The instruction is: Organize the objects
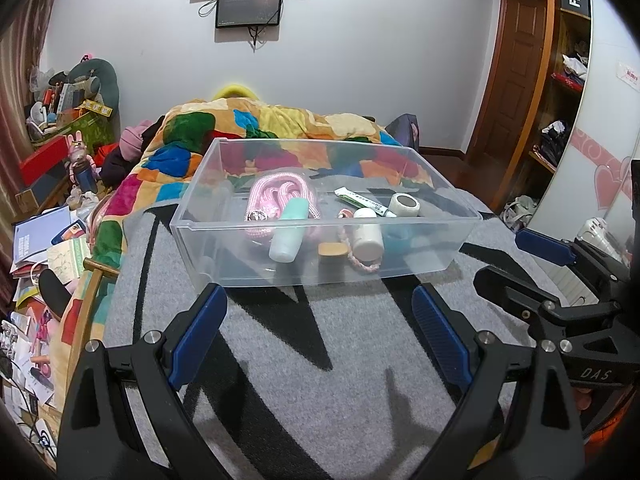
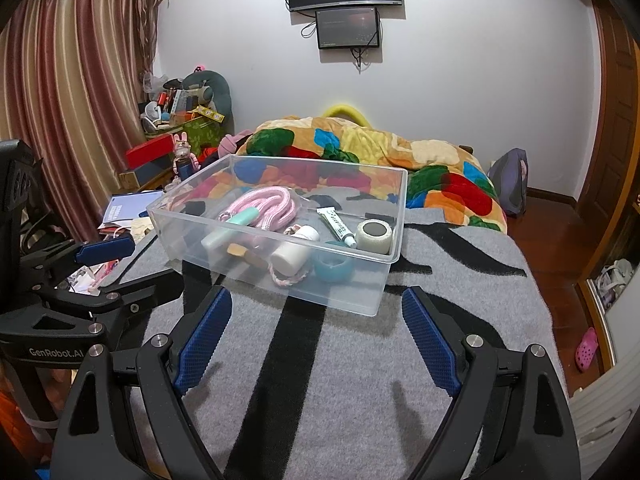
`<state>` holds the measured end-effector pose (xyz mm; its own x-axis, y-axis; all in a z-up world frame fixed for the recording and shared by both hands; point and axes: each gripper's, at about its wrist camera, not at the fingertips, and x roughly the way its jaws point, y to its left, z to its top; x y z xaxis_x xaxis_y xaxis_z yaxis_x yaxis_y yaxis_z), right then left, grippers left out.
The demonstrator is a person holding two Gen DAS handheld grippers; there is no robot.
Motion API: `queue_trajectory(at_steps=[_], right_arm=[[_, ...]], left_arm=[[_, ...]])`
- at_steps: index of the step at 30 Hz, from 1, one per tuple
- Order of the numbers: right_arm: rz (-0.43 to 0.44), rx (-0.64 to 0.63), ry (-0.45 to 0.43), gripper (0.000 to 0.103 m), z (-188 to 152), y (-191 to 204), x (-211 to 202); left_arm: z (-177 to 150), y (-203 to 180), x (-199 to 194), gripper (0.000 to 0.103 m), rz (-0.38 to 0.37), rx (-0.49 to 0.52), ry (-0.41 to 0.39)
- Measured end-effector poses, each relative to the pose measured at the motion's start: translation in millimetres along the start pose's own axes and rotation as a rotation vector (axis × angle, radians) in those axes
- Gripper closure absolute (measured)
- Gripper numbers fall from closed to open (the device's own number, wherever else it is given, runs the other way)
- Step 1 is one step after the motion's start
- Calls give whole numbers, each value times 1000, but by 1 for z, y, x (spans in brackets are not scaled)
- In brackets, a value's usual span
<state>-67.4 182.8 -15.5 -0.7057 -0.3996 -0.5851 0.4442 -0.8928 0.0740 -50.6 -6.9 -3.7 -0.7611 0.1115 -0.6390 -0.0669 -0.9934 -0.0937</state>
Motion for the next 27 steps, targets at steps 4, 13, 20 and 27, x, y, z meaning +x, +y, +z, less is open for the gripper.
queue_trajectory(at_steps=[4,13,20,27], right_arm=[[1,0,0,18,0,0,0],[6,-1,-2,18,-1,2,0],[9,-1,-1,18,-2,2,-1],[21,4,4,18,-2,3,-1]], left_arm=[[0,0,0,8,-2,-1,0],[-1,0,0,8,-15,-4,5],[-1,-2,-1,8,-14,0,4],[-2,-2,-1,8,-27,-10,10]])
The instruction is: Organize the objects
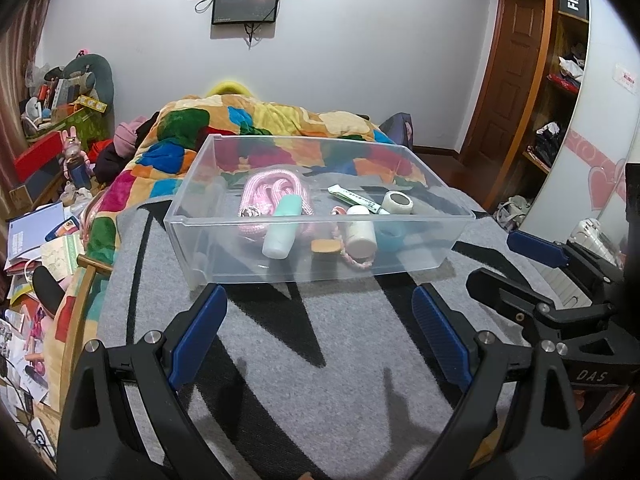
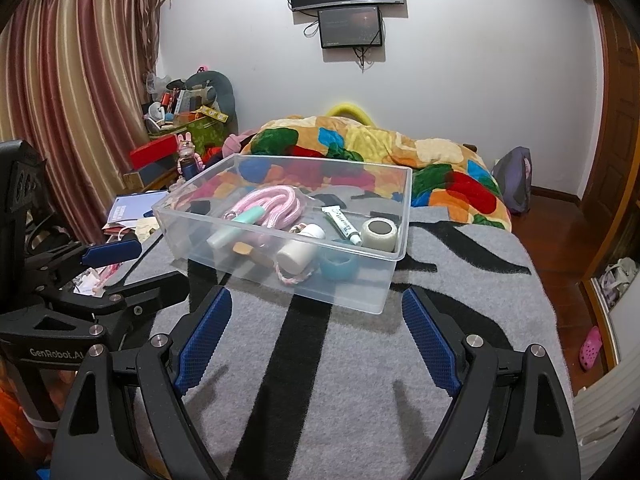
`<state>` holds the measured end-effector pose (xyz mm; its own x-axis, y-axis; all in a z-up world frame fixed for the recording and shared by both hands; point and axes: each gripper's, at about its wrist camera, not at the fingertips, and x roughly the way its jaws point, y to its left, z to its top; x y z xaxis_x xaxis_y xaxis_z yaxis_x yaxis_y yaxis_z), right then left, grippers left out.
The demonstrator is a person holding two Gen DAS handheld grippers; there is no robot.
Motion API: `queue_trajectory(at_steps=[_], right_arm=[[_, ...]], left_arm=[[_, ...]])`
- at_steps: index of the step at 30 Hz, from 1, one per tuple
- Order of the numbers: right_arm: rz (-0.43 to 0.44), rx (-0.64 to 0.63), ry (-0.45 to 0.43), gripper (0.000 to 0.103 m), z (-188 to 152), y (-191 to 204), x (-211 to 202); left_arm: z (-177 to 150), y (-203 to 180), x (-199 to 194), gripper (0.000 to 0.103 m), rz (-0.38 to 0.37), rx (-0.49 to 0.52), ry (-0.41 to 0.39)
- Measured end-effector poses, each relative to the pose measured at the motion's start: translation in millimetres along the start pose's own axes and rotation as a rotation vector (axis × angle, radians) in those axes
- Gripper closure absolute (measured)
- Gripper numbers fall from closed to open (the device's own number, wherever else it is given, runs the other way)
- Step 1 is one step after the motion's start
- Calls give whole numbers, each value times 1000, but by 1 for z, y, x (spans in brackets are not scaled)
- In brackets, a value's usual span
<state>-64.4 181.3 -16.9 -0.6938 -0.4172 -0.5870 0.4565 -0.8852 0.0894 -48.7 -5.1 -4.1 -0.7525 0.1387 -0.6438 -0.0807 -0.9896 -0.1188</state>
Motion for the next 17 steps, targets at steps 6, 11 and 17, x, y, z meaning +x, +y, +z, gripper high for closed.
queue_trajectory(at_steps=[6,11,17], right_arm=[[13,7,6,18,-2,0,1],[15,9,9,18,-2,1,0],[17,16,13,18,-2,0,0]], left_arm=[[1,-1,-3,8,11,7,-8],[0,0,-3,8,7,1,-4],[0,-1,-4,8,9,0,-6]])
